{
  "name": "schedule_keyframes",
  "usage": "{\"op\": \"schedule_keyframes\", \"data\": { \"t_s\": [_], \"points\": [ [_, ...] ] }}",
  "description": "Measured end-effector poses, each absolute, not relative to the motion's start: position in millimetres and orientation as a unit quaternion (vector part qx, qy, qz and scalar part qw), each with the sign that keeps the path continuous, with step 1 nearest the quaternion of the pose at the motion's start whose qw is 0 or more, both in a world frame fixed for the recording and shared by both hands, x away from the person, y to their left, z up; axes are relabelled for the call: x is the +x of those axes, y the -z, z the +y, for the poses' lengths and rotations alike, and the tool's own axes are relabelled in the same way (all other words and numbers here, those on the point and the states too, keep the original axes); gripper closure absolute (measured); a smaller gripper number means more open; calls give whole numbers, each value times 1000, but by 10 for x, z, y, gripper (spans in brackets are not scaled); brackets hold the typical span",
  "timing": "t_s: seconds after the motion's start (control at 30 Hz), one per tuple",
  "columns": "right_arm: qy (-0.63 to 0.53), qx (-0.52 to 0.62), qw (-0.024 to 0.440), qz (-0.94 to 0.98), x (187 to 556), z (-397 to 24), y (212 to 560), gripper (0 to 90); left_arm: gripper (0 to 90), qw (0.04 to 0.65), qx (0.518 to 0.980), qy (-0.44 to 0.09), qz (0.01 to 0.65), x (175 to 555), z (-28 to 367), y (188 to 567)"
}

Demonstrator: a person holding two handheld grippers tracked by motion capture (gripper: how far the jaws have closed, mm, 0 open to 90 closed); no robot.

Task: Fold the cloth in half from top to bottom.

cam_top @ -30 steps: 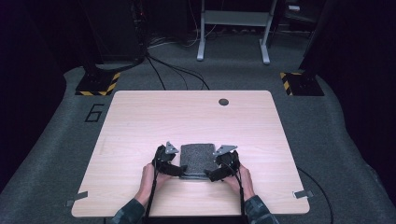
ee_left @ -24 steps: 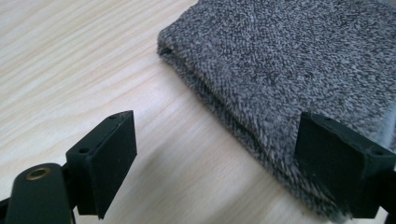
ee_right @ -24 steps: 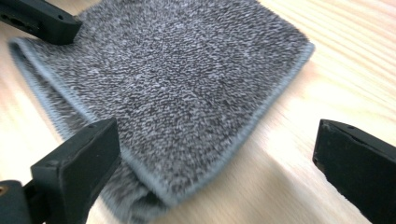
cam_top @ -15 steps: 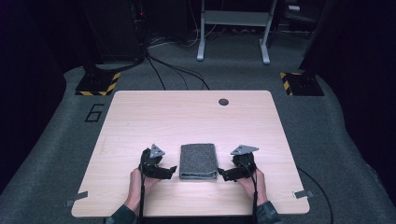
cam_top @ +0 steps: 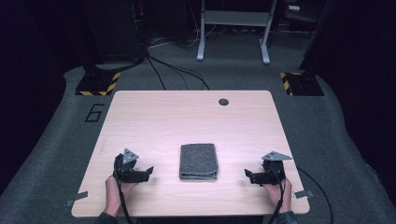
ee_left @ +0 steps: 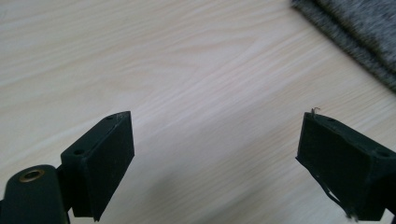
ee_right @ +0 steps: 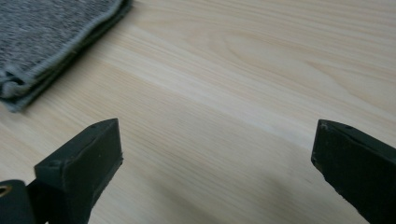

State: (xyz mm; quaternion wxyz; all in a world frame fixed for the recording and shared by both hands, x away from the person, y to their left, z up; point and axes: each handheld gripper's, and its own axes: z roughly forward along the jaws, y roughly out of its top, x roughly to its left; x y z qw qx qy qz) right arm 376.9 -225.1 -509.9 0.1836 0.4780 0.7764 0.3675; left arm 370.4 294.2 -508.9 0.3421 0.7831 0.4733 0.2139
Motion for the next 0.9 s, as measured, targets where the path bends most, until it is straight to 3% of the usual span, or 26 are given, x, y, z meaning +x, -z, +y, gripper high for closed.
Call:
{"op": "schedule_keyframes", "data": {
  "t_s": [0.43, 0.9],
  "points": [
    [-340, 520, 212, 754, 3698, -2697, 5213, 0, 99, 320, 764, -236, 508, 3592, 3277, 5259],
    [-324, 512, 215, 766, 3730, -2718, 5297, 0, 89, 330, 757, -229, 515, 3625, 3347, 5305]
  ]
}}
